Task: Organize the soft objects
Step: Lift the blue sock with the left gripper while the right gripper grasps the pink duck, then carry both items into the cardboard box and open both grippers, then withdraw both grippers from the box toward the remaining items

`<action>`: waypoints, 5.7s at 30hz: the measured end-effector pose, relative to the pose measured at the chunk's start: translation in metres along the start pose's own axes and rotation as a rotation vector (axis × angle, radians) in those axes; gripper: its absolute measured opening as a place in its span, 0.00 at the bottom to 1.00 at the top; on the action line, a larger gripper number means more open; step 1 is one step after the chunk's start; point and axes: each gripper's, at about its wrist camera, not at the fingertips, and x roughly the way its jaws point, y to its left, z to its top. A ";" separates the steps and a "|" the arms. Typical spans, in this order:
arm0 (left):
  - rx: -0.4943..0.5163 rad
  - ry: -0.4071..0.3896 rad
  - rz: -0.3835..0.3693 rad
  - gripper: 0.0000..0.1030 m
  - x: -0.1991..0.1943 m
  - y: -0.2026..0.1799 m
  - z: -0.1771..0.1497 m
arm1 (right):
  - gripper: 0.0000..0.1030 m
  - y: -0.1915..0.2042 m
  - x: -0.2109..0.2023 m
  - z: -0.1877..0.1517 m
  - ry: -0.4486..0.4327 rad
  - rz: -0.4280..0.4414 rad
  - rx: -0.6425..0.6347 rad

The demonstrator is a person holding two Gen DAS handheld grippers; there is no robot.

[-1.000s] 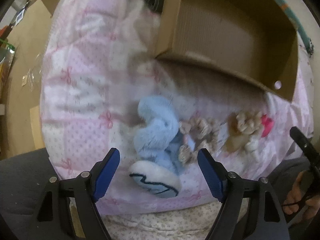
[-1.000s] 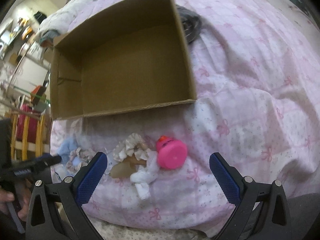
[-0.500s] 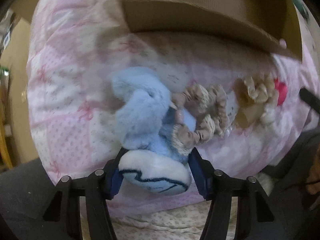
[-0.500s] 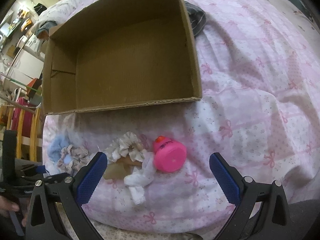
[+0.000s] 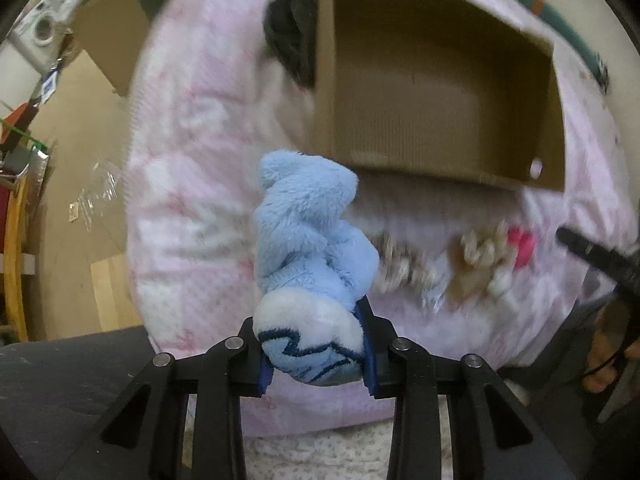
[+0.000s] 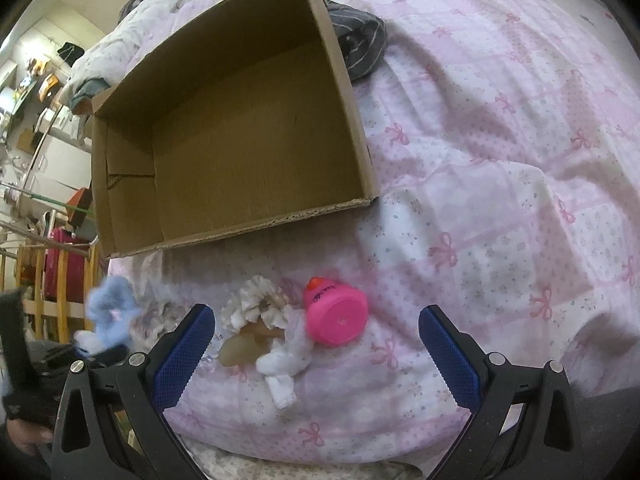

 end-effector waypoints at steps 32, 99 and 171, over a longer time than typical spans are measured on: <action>-0.101 -0.087 -0.058 0.30 0.025 0.009 0.008 | 0.44 -0.013 0.033 0.007 0.044 0.015 0.174; 0.018 -0.213 -0.037 0.35 0.057 -0.059 0.100 | 0.44 0.048 0.033 0.067 -0.072 0.024 -0.139; -0.144 -0.037 -0.125 0.65 0.050 -0.015 0.015 | 1.00 0.017 -0.031 -0.012 -0.152 -0.140 -0.018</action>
